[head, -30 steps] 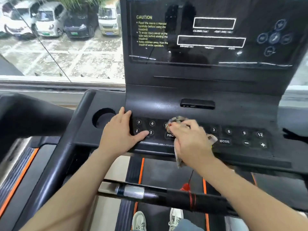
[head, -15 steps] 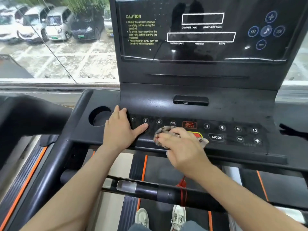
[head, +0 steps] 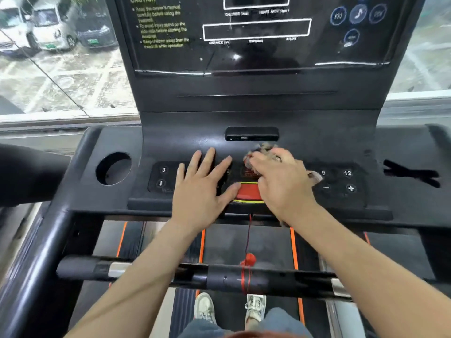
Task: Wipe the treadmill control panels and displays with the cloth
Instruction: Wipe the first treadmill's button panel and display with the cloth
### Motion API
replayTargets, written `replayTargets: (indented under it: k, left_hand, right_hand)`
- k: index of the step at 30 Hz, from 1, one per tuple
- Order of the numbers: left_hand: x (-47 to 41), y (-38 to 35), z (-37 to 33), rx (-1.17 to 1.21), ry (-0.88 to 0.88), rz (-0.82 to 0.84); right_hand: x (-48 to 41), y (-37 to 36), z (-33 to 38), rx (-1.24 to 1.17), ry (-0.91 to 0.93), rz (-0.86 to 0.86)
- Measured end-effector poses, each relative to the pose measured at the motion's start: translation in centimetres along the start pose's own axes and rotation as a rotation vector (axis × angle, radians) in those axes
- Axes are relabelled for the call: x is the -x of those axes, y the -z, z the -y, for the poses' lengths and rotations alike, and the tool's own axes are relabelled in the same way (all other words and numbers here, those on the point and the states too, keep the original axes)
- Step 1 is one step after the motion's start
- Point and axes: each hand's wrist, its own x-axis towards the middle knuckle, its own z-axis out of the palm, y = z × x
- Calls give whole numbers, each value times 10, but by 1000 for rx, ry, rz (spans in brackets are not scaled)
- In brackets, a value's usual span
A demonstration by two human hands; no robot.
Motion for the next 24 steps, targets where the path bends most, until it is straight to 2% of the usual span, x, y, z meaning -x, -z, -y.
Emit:
replayTargets:
  k: [3,5,10,13,16,21,24]
  left_hand:
    - [1,-3,6,-28,-26,-41]
    - [1,-5,6,-39,-31,-37]
    - [2,-3,7,-19,-13,2]
    - [1,-2,4,7,0,-9]
    - [-1,-1,-1,24,31,-25]
    - [0,2,-8,96,66,42]
    - [1,5,-10,130,97,65]
  right_hand:
    - [46,-5,11,98,142,25]
    - [44,1,-2,85,194,50]
    - [4,14,-36,29,-70,-24]
    - [45,8,-11,82,51,-82]
    - [59,8,-10,88,169,-44]
    - [16,19,-40,27,-103,-103]
    - [59,8,-17,98,34,-77]
